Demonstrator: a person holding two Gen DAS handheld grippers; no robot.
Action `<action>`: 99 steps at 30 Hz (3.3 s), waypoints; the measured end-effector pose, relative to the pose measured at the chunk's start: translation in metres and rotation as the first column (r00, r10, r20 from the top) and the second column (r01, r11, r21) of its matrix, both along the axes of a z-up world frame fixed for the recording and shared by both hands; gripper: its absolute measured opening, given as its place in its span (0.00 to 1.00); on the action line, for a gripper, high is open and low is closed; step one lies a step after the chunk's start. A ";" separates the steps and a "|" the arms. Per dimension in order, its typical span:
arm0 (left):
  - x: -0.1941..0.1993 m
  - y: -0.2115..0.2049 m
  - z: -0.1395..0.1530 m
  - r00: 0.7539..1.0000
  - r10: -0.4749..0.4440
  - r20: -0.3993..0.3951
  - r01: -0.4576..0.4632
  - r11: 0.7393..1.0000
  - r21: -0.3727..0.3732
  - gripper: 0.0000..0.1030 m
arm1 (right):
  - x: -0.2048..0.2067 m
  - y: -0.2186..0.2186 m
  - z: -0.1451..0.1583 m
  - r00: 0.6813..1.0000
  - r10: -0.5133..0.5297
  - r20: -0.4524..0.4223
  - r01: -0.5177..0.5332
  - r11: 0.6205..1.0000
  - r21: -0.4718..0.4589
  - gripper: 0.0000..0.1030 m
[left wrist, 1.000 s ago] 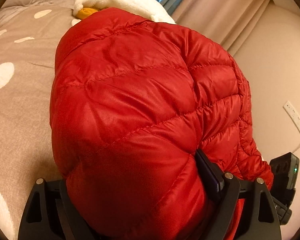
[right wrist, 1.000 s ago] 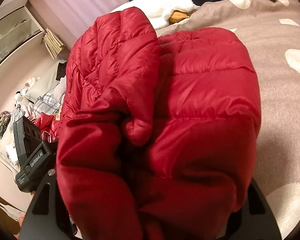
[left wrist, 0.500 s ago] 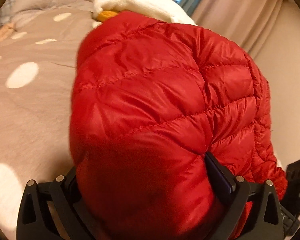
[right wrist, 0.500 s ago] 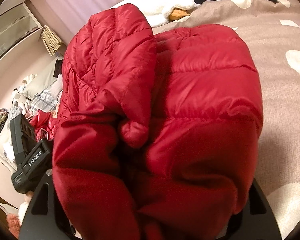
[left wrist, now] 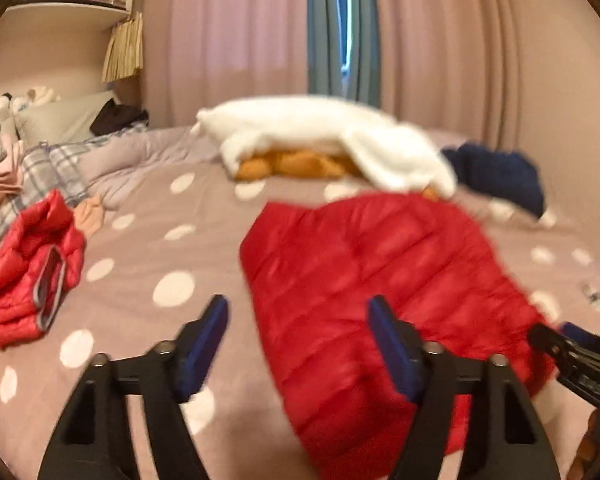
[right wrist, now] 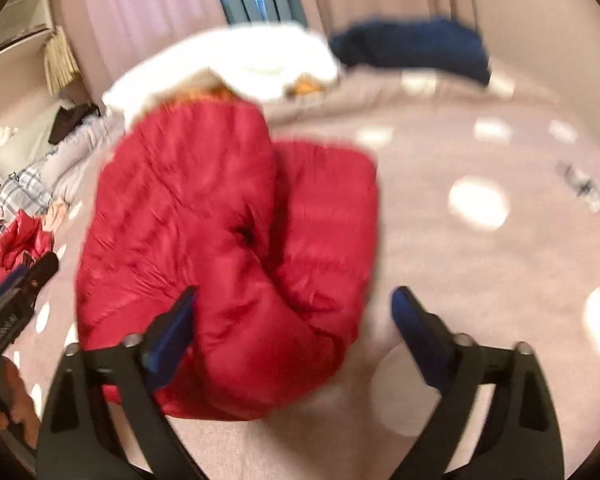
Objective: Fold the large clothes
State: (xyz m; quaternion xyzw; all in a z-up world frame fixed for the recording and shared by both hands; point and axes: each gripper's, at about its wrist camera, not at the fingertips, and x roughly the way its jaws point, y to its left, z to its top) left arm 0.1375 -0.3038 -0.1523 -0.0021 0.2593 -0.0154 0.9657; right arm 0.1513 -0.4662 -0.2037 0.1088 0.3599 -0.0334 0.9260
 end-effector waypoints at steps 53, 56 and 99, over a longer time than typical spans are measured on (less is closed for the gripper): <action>-0.161 0.030 0.111 0.992 0.001 0.126 0.018 0.988 -0.154 0.36 | -0.191 0.008 0.179 0.959 0.001 0.284 0.032 0.993 -0.113 0.31; -0.177 0.032 0.112 0.991 0.002 0.137 0.020 0.988 -0.155 0.37 | -0.209 0.012 0.181 0.959 0.015 0.282 0.024 0.990 -0.136 0.31; -0.212 0.028 0.125 0.980 -0.051 0.193 0.075 0.990 -0.117 0.99 | -0.279 0.023 0.204 0.935 -0.050 0.352 0.118 0.977 -0.175 1.00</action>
